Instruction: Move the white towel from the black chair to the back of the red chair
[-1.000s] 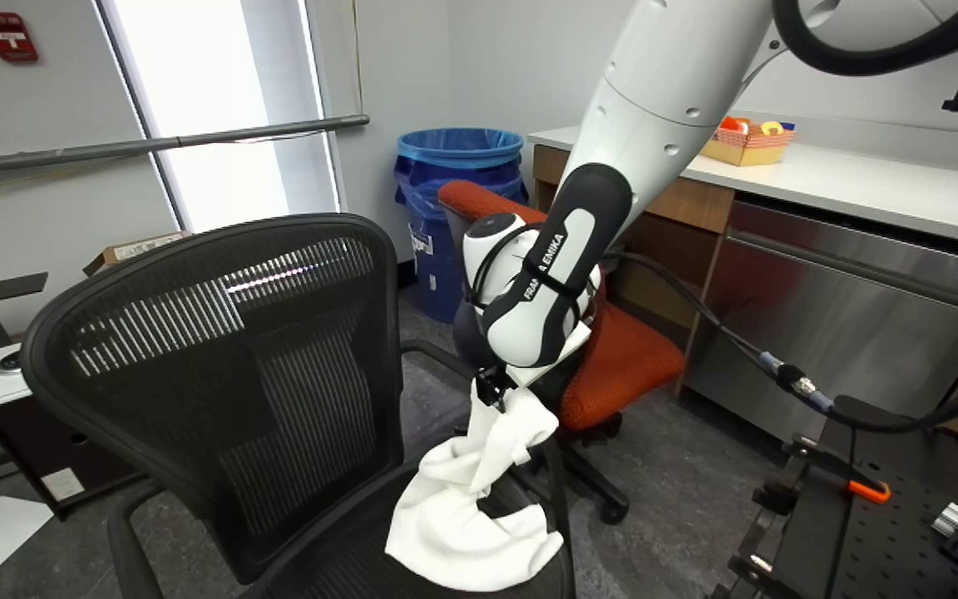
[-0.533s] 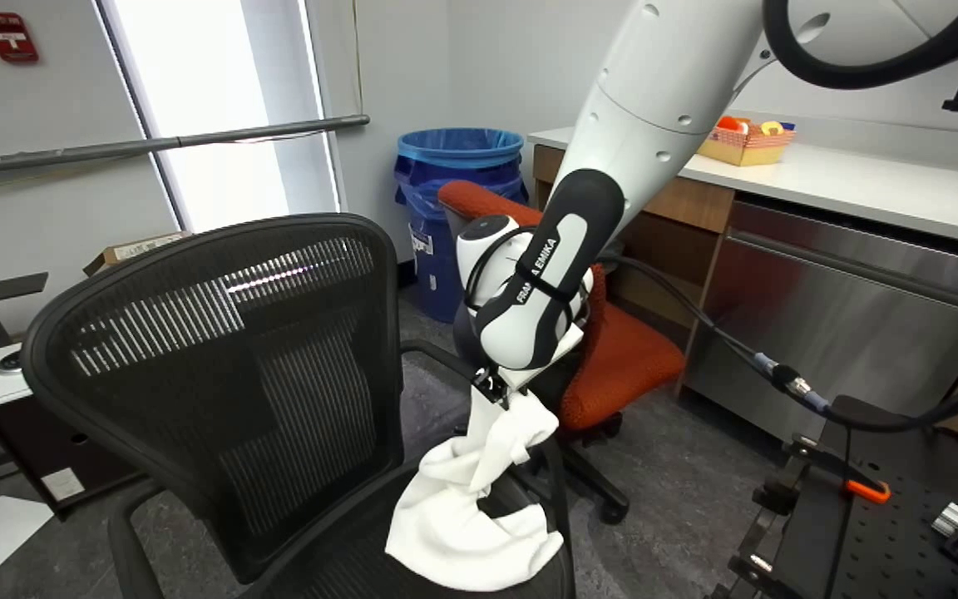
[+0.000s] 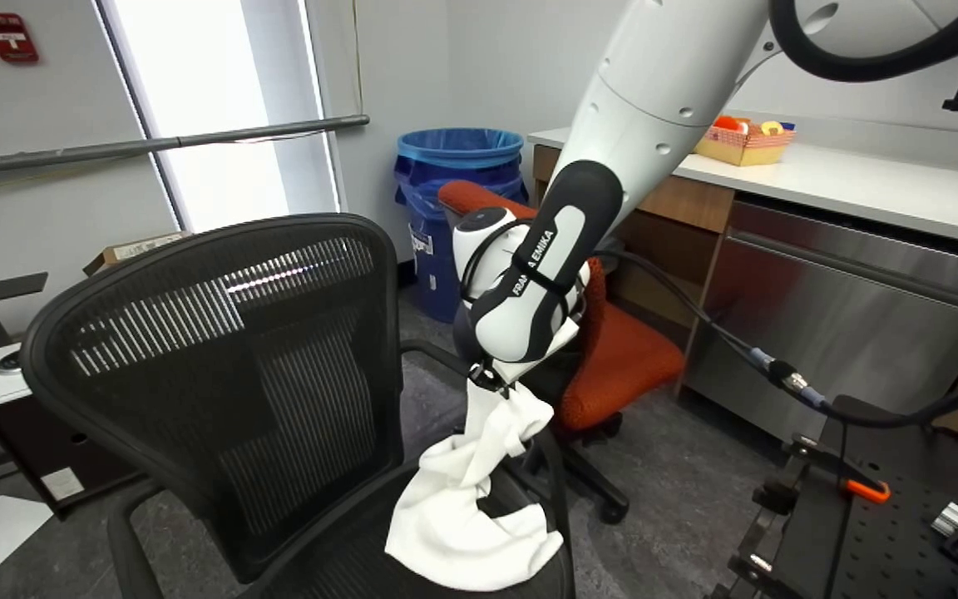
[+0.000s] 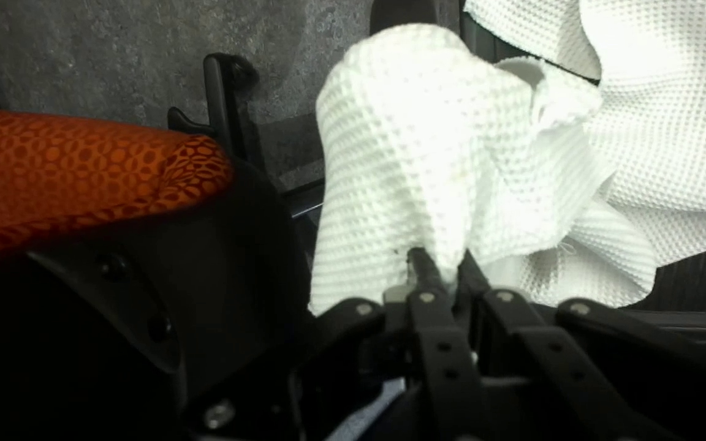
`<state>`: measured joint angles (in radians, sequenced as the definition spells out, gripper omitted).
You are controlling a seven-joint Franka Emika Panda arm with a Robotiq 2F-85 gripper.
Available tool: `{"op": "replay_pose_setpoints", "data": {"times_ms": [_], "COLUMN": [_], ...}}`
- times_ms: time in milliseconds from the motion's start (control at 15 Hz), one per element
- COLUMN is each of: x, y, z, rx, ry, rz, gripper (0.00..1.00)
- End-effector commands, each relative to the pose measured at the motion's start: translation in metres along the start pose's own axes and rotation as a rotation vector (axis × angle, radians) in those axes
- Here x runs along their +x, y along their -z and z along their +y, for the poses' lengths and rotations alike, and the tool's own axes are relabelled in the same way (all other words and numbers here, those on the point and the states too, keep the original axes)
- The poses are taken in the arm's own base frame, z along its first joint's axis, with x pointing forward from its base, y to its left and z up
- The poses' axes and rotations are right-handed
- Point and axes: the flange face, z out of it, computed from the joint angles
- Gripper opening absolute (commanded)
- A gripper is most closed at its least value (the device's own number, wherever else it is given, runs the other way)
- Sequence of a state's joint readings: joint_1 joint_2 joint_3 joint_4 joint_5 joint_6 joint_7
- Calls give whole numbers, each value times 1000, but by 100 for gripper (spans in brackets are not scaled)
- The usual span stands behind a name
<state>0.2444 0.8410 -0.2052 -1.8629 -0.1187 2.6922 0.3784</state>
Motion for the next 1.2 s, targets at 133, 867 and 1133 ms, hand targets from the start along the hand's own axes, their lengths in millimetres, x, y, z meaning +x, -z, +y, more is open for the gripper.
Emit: {"op": "replay_pose_setpoints", "data": {"times_ms": [133, 867, 1133], "x": [20, 96, 111], "y": [22, 188, 257], "z": [15, 115, 95], "rx": [40, 188, 232], "ry": [-59, -176, -195], "rz": [42, 259, 352], "gripper": [0, 0, 0]}}
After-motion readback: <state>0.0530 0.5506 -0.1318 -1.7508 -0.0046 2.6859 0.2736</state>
